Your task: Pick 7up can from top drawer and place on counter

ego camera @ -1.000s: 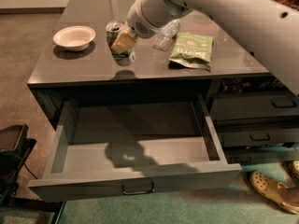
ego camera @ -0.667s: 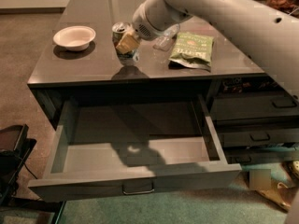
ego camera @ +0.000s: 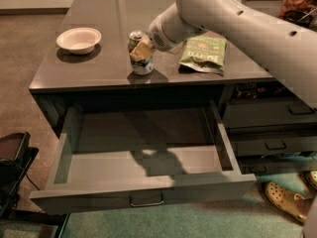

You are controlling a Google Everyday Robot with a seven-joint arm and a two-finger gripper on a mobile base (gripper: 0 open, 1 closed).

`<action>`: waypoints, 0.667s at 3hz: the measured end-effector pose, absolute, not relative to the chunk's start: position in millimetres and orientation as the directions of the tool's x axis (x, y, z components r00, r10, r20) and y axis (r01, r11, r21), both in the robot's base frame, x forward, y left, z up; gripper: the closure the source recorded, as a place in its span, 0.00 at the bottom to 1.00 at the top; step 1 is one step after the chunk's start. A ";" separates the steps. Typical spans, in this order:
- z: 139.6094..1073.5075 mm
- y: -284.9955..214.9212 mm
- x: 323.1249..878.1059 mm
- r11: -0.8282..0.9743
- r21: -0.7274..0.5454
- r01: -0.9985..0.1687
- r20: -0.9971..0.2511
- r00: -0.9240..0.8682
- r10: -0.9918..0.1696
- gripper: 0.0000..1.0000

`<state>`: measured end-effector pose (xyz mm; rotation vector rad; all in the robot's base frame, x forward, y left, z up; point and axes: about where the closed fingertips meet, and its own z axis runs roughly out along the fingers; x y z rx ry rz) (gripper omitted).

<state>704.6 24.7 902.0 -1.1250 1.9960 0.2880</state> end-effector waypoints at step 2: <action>892.9 15.0 704.7 0.618 -0.146 -0.772 -0.757 -0.315 -0.573 0.81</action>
Offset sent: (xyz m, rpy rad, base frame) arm 0.0001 -0.0097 -0.0097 0.0354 0.0160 -0.0451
